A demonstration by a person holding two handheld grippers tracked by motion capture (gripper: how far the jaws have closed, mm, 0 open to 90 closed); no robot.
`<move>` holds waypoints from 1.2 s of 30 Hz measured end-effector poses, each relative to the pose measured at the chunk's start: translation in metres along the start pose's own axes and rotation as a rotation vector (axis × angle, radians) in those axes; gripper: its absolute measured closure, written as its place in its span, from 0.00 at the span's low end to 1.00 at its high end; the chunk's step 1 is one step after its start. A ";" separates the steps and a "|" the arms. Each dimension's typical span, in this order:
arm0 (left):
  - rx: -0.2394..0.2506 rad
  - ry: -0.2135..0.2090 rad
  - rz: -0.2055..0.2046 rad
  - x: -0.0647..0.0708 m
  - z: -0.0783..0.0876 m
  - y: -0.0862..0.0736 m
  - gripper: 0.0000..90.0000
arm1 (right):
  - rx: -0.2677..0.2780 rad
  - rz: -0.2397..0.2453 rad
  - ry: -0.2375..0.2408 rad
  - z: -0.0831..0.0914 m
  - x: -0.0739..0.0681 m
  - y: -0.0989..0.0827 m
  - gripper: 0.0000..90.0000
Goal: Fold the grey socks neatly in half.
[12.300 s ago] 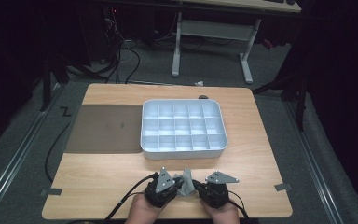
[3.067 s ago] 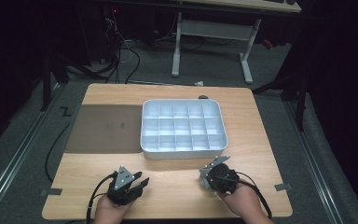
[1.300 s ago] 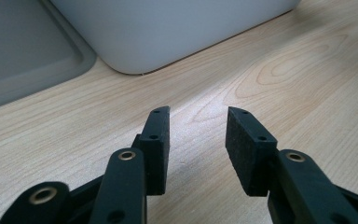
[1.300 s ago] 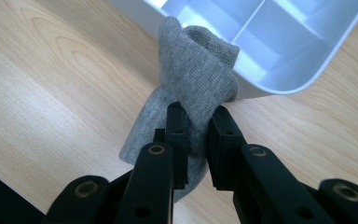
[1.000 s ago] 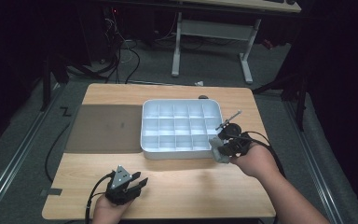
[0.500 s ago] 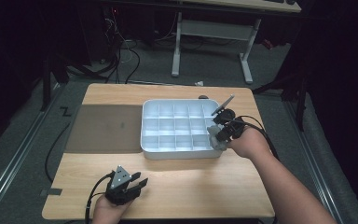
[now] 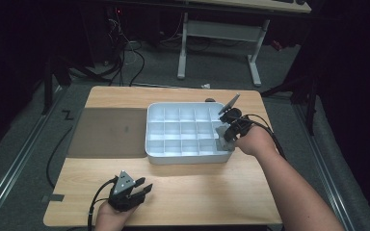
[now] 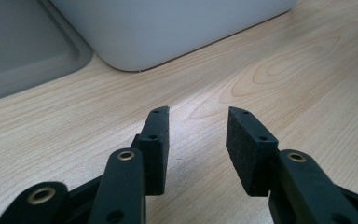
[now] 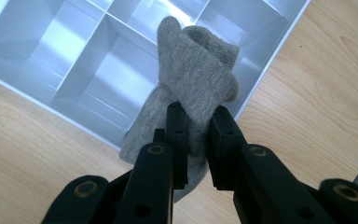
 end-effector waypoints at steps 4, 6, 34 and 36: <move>0.000 0.001 -0.001 0.001 -0.001 0.000 0.67 | -0.033 -0.008 0.009 -0.012 0.002 0.001 0.90; 0.000 0.000 0.000 0.000 -0.001 0.000 0.67 | -0.037 -0.004 0.013 -0.015 0.002 0.002 0.90; -0.005 -0.004 0.003 -0.001 -0.001 -0.001 0.67 | -0.204 0.005 -0.006 -0.077 -0.011 0.009 0.89; -0.005 -0.004 0.004 -0.001 -0.001 -0.001 0.66 | -0.202 0.004 -0.004 -0.077 -0.011 0.008 0.89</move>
Point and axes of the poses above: each handheld gripper's, and its own axes: z roughly backward along the jaws, y roughly out of its top, x roughly to its right, the point moved 1 cm from there along -z, roughly forward along the jaws, and after that the axes turned 1 degree about -x, right-handed, at the moved point
